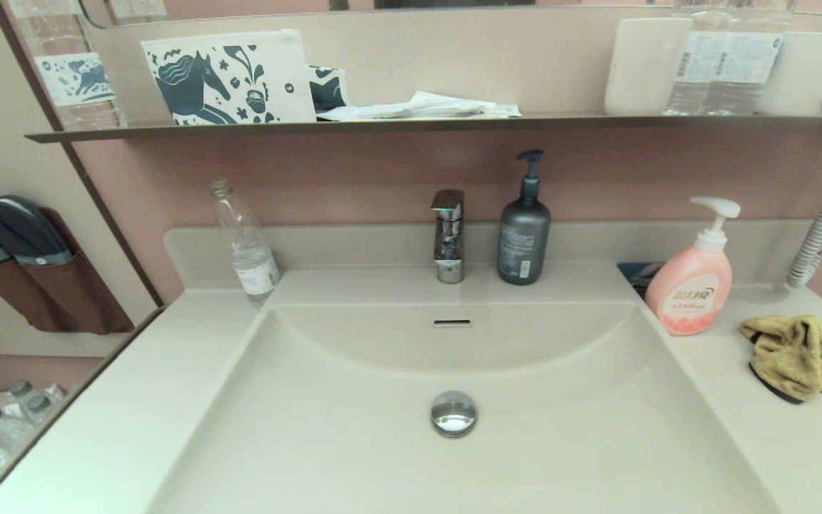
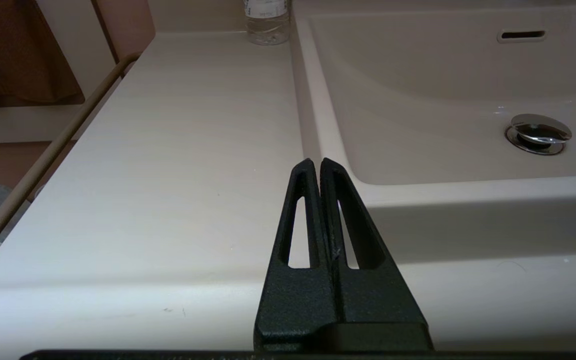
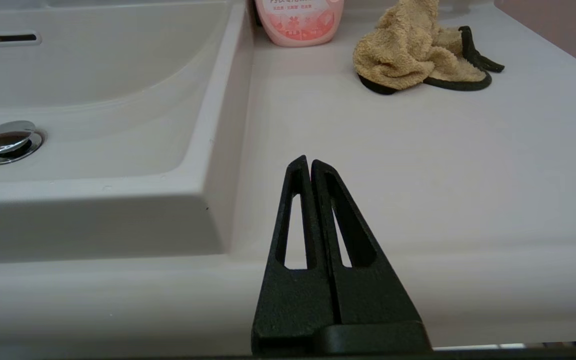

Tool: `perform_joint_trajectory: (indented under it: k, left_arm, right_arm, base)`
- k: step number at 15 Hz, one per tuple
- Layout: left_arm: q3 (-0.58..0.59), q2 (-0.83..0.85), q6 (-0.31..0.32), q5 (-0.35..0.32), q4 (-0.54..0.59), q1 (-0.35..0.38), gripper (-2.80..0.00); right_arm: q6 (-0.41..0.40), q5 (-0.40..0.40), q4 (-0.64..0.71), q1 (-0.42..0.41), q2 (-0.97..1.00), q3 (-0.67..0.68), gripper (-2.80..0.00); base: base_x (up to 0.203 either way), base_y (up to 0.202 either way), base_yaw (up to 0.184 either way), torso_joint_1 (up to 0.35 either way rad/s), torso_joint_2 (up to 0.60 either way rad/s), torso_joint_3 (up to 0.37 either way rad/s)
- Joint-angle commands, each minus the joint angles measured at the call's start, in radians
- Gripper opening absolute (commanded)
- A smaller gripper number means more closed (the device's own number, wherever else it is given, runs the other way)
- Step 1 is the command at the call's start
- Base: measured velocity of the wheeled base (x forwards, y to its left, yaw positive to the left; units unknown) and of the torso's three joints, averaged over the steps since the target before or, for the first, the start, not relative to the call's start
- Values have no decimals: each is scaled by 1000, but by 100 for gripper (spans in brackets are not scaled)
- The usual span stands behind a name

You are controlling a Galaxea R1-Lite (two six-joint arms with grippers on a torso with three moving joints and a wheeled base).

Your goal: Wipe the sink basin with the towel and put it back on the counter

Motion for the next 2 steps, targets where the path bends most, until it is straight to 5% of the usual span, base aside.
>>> perform_joint_trajectory:
  k: [1, 2]
  left_arm:
    - [0, 0, 1, 0, 0, 0, -280]
    - [0, 0, 1, 0, 0, 0, -280]
  right_arm:
    - [0, 0, 0, 0, 2, 0, -280]
    - [0, 0, 0, 0, 2, 0, -280]
  base:
    - [0, 0, 0, 0, 0, 0]
    - [0, 0, 0, 0, 0, 0]
